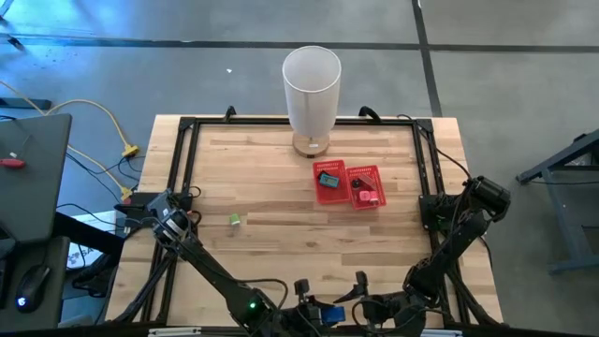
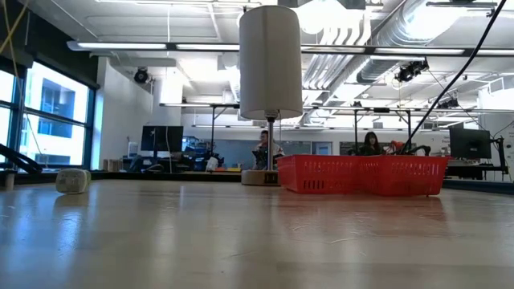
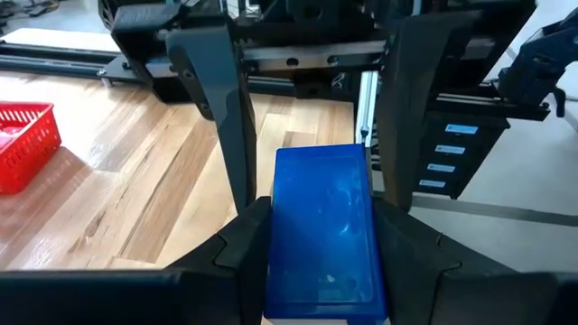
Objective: Pick & Place Office items
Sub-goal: Put the blue timer into the left red bin
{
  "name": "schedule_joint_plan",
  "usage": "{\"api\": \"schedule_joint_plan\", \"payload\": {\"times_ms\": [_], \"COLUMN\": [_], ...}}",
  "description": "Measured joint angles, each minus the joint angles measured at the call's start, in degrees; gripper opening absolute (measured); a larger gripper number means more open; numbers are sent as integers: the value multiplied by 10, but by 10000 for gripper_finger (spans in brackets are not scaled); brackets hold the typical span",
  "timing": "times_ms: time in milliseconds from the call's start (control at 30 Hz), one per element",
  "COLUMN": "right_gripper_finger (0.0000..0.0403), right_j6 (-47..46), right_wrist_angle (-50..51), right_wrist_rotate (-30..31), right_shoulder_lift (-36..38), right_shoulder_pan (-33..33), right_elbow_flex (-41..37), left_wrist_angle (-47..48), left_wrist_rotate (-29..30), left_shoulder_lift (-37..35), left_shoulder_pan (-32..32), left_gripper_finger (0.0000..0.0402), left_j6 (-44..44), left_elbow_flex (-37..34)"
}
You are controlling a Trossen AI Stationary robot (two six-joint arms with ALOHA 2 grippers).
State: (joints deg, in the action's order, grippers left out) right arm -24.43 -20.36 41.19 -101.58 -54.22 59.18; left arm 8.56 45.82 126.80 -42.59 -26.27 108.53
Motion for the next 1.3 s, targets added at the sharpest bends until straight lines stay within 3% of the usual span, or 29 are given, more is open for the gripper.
{"api": "schedule_joint_plan", "payload": {"times_ms": [400,900,1100,1300], "right_gripper_finger": [145,145,184,147], "right_j6": [-12,-21,-24,-25], "right_wrist_angle": [2,4,-7,-3], "right_wrist_rotate": [-5,-25,-44,-41], "right_shoulder_lift": [0,-1,0,0], "right_shoulder_pan": [-1,1,2,4], "right_elbow_flex": [0,-1,0,1], "left_wrist_angle": [-4,56,95,123], "left_wrist_rotate": [-28,-52,-103,-99], "left_shoulder_lift": [-1,-3,-2,0], "left_shoulder_pan": [4,2,1,2], "left_gripper_finger": [148,148,148,148], "left_j6": [5,-48,-60,-96], "left_elbow_flex": [0,2,0,0]}}
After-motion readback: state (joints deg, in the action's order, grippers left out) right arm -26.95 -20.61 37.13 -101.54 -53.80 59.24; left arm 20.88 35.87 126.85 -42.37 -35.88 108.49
